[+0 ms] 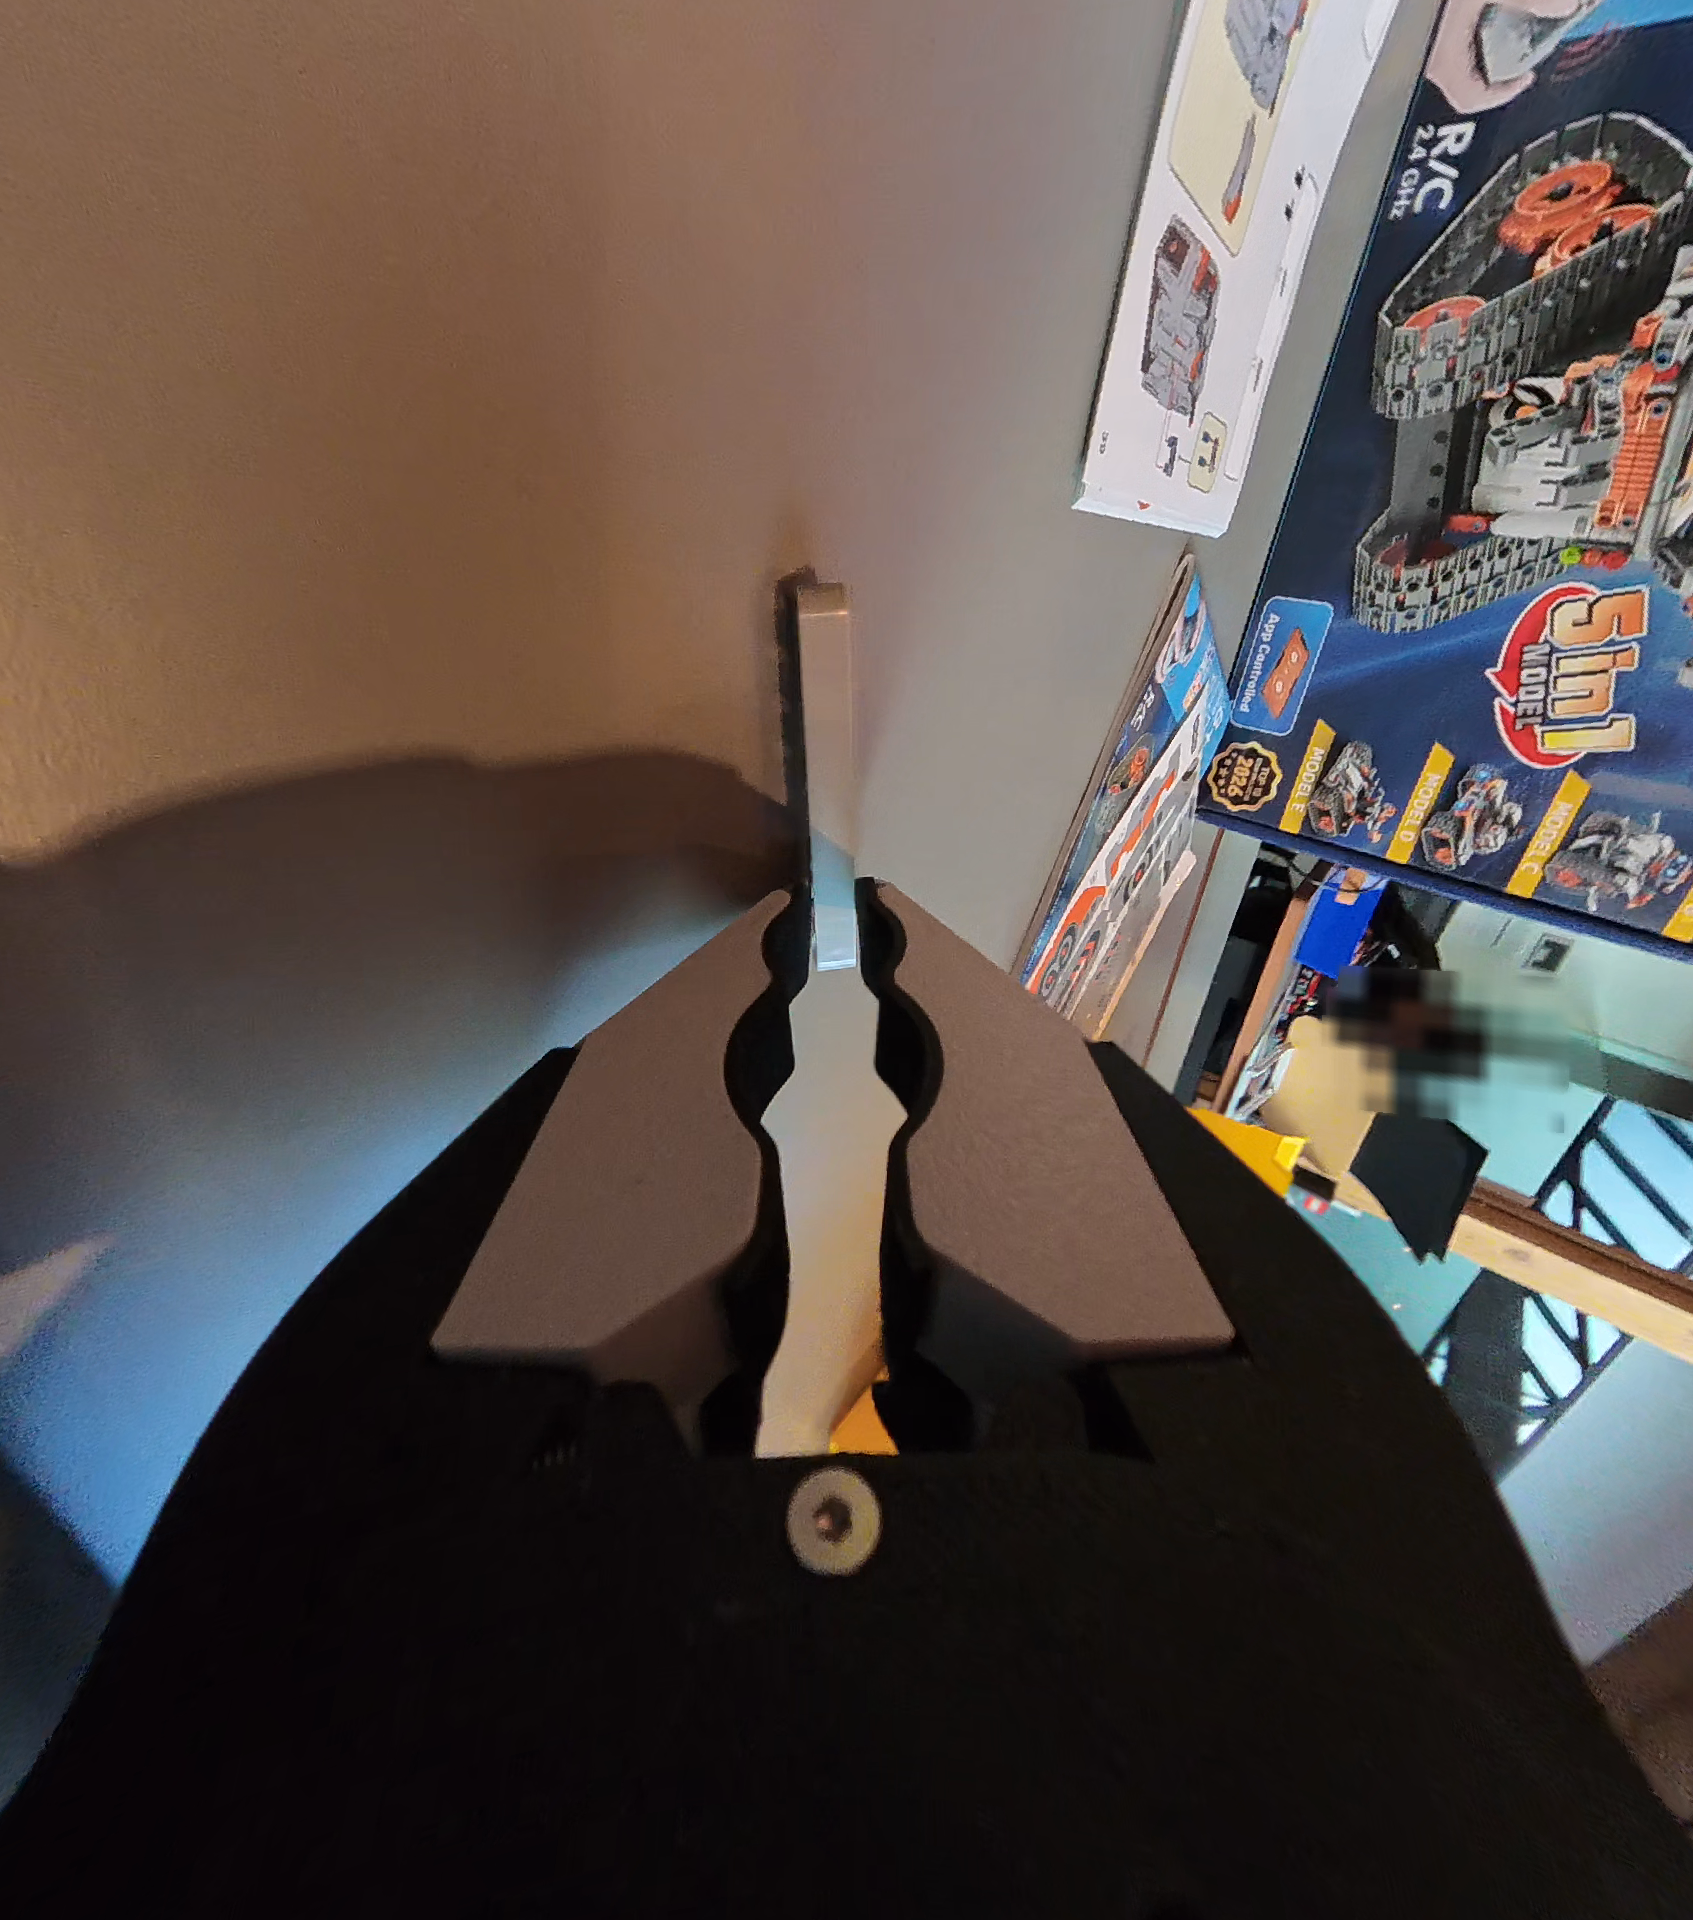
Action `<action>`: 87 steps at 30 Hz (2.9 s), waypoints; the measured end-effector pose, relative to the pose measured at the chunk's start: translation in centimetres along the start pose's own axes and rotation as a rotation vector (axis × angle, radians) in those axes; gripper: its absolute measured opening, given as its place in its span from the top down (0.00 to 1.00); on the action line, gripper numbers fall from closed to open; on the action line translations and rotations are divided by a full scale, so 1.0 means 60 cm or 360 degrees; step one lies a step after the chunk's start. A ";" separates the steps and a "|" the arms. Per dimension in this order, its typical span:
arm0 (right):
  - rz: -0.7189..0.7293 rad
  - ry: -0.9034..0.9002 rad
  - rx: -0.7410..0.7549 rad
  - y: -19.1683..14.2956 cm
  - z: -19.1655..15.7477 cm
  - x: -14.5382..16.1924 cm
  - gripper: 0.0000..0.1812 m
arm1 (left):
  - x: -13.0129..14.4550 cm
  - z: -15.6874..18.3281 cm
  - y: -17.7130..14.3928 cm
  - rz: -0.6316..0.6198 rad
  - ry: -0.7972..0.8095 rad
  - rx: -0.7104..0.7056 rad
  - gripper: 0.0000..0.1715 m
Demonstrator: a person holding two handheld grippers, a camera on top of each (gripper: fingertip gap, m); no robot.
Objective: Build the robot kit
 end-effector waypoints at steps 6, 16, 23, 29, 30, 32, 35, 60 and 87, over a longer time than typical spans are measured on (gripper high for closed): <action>0.0021 0.0071 -0.0097 -0.019 -0.001 -0.007 0.89 | 0.002 -0.003 0.001 -0.0006 -0.0014 -0.0001 0.97; 0.0304 0.0305 -0.0331 -0.019 0.000 -0.023 0.92 | 0.002 0.005 0.005 -0.0027 0.0011 0.0010 0.97; 0.0383 0.0470 -0.0563 -0.006 0.010 -0.018 0.94 | 0.006 0.005 0.011 -0.0056 0.0013 0.0020 0.97; 0.0432 0.0453 -0.0535 0.004 0.020 -0.008 0.89 | 0.007 0.005 0.013 -0.0068 0.0020 0.0013 0.97; 0.0456 0.0443 -0.0556 0.004 0.019 -0.009 0.90 | 0.007 0.004 0.014 -0.0070 0.0018 0.0013 0.97; 0.0441 0.0429 -0.0578 0.009 0.021 -0.007 0.93 | 0.009 0.004 0.016 -0.0080 0.0016 0.0014 0.97; 0.0429 0.0416 -0.0685 0.013 0.024 -0.008 0.96 | 0.012 0.003 0.019 -0.0098 0.0016 0.0013 0.97; 0.0547 0.1166 -0.2151 0.051 0.056 0.008 0.92 | 0.024 0.013 0.040 -0.0212 0.0075 0.0033 0.97; 0.0008 0.0598 -0.1335 0.001 0.018 -0.033 0.95 | 0.029 0.011 0.040 -0.0241 0.0061 0.0030 0.97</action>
Point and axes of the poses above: each gripper's, where its closed fingertips meet, y out along the fingers, x out of its underside, z = x × y across the jaws, the point moved 4 cm from there along -y, back along the fingers, and after that the axes turned 8 degrees about -z, right-handed, at the moved point
